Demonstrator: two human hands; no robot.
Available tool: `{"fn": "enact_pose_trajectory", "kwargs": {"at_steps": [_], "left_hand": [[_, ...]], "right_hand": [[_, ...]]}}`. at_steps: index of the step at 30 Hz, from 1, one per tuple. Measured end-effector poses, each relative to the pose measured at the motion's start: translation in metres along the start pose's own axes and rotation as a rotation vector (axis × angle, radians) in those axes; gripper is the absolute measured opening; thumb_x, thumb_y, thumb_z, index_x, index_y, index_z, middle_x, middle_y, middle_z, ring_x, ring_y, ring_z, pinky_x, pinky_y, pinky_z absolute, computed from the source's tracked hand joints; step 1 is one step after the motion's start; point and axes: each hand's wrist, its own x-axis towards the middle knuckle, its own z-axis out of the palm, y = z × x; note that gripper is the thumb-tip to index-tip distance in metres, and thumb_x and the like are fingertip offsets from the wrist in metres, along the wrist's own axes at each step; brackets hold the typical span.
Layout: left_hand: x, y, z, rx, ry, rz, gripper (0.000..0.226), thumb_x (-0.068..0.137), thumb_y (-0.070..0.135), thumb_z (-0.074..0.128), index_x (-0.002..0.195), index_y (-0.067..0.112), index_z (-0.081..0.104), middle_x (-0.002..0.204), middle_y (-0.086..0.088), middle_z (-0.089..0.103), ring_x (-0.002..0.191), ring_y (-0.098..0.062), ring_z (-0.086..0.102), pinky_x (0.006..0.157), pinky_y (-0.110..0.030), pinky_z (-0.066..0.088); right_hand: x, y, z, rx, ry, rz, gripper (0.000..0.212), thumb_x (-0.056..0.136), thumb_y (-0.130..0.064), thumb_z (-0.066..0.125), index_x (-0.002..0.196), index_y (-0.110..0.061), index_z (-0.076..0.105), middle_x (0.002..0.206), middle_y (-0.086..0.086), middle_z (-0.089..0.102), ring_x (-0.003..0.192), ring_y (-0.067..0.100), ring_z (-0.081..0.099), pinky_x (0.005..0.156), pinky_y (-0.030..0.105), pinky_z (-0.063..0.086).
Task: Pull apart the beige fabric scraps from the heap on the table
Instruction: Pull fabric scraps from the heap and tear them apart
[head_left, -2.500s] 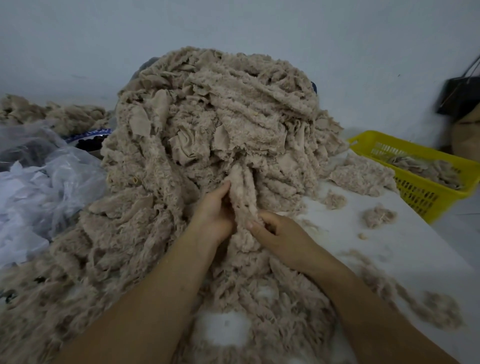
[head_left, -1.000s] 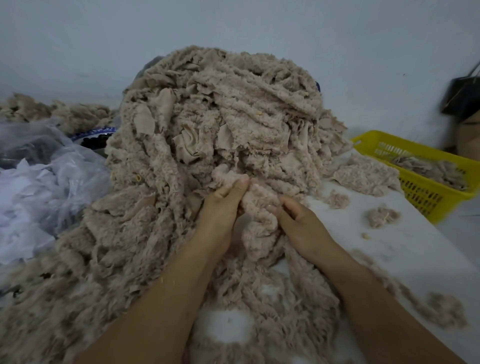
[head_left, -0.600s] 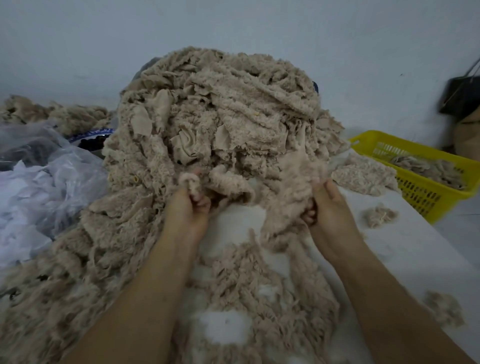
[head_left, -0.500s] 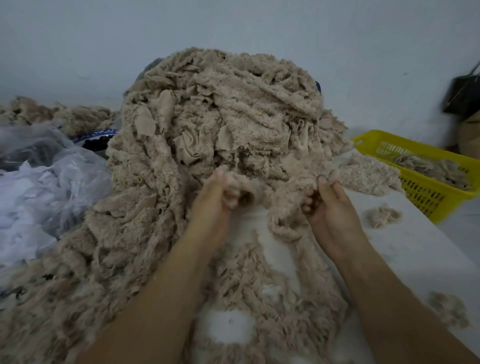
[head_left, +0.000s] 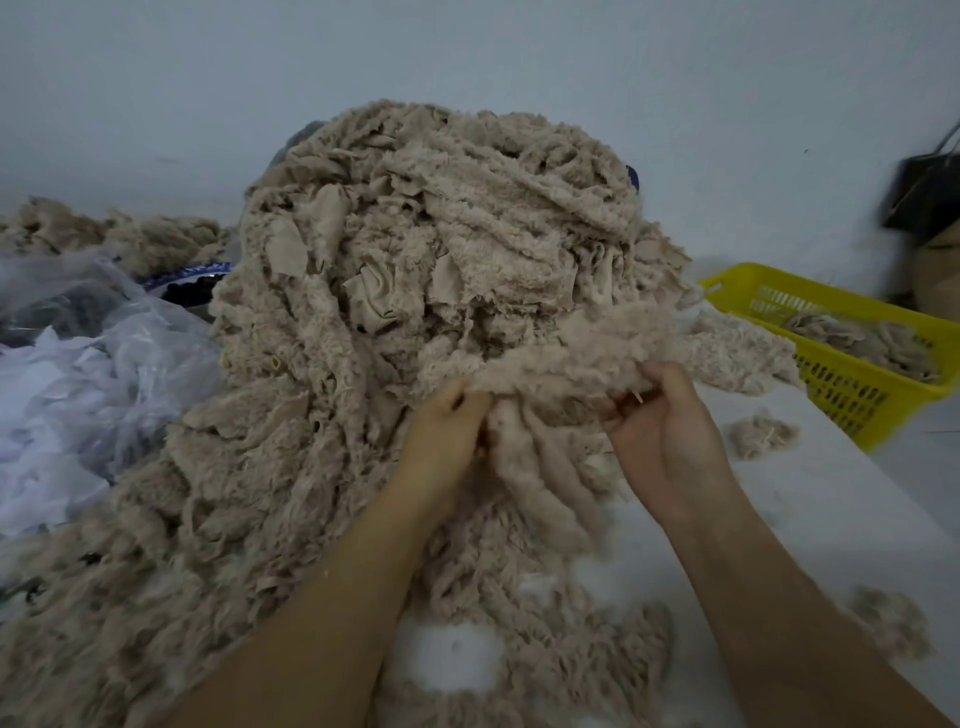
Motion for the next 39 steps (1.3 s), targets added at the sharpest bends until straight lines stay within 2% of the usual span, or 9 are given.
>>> {"fn": "enact_pose_trajectory", "kwargs": {"at_steps": [5,10,15,19,21,25,29,34,39], "left_hand": [[-0.003,0.016,-0.001,-0.825,-0.087,-0.181,0.004,0.102,0.001,0.045,0.104,0.003,0.047,0.064,-0.006,0.069,0.058,-0.012,0.070,0.051,-0.019,0.055],[-0.005,0.014,-0.002,-0.719,-0.225,-0.115,0.014,0.099,0.001,0.048,0.096,0.007,0.060,0.082,-0.008,0.073,0.074,-0.016,0.072,0.067,-0.024,0.060],[-0.010,0.013,0.002,-0.644,-0.405,-0.038,0.017,0.091,0.011,0.057,0.105,0.004,0.064,0.096,-0.008,0.073,0.089,-0.017,0.069,0.075,-0.026,0.057],[-0.005,0.011,-0.003,-0.358,-0.150,0.070,0.022,0.102,0.019,0.049,0.105,0.016,0.071,0.102,-0.003,0.076,0.093,-0.018,0.070,0.082,-0.029,0.057],[-0.001,0.006,-0.009,-0.062,0.133,0.112,0.021,0.102,0.019,0.051,0.103,0.028,0.070,0.110,-0.003,0.072,0.098,-0.022,0.067,0.080,-0.030,0.054],[0.007,-0.003,-0.023,0.048,0.314,0.047,0.041,0.101,0.028,0.053,0.140,0.034,0.045,0.140,0.003,0.049,0.109,-0.021,0.063,0.093,-0.041,0.055],[0.012,-0.008,-0.017,0.116,0.147,-0.073,0.061,0.099,0.031,0.058,0.154,0.024,0.033,0.123,0.003,0.062,0.102,-0.017,0.065,0.092,-0.041,0.055],[0.012,-0.009,-0.016,0.300,0.118,0.051,0.015,0.101,0.034,0.054,0.101,0.025,0.066,0.080,0.002,0.065,0.069,-0.012,0.058,0.061,-0.025,0.045],[-0.014,0.000,0.010,0.141,-0.311,0.165,0.019,0.100,0.024,0.058,0.087,0.026,0.072,0.072,0.011,0.070,0.063,0.000,0.061,0.061,-0.015,0.047]], "right_hand": [[-0.002,0.010,-0.002,-0.335,0.050,-0.120,0.026,0.095,-0.010,0.048,0.079,-0.030,0.049,0.074,-0.009,0.051,0.061,0.010,0.045,0.059,0.026,0.045],[-0.010,0.013,0.000,-0.805,-0.037,-0.358,0.038,0.089,-0.052,0.059,0.123,-0.049,0.043,0.126,-0.028,0.049,0.092,0.002,0.061,0.073,0.019,0.050],[-0.014,0.033,0.004,-1.168,-0.356,-0.276,0.025,0.094,-0.040,0.063,0.119,-0.042,0.056,0.110,-0.027,0.063,0.099,-0.018,0.056,0.075,0.001,0.042],[-0.009,0.023,-0.001,-1.025,-0.158,-0.168,0.007,0.099,-0.033,0.058,0.096,-0.039,0.061,0.082,-0.026,0.069,0.071,-0.019,0.060,0.062,0.003,0.044],[-0.005,0.003,-0.002,-0.584,-0.010,-0.167,0.024,0.102,-0.030,0.053,0.086,-0.031,0.071,0.076,-0.015,0.071,0.064,-0.006,0.066,0.064,0.019,0.052],[0.004,-0.025,-0.017,0.275,0.221,-0.154,0.056,0.099,-0.057,0.044,0.133,-0.014,0.054,0.129,0.011,0.063,0.095,0.015,0.070,0.073,0.023,0.056],[0.001,0.003,-0.013,-0.105,0.265,-0.020,0.046,0.101,-0.048,0.046,0.122,-0.009,0.058,0.121,0.009,0.065,0.067,0.012,0.065,0.059,0.023,0.054],[-0.005,0.023,-0.003,-0.591,0.046,0.029,0.020,0.101,-0.027,0.054,0.105,-0.013,0.067,0.104,0.004,0.075,0.065,0.014,0.067,0.059,0.027,0.055],[-0.013,0.030,0.011,-0.715,-0.117,0.196,0.052,0.100,-0.047,0.048,0.116,0.001,0.061,0.105,0.011,0.066,0.096,0.024,0.063,0.098,0.045,0.051]]}}
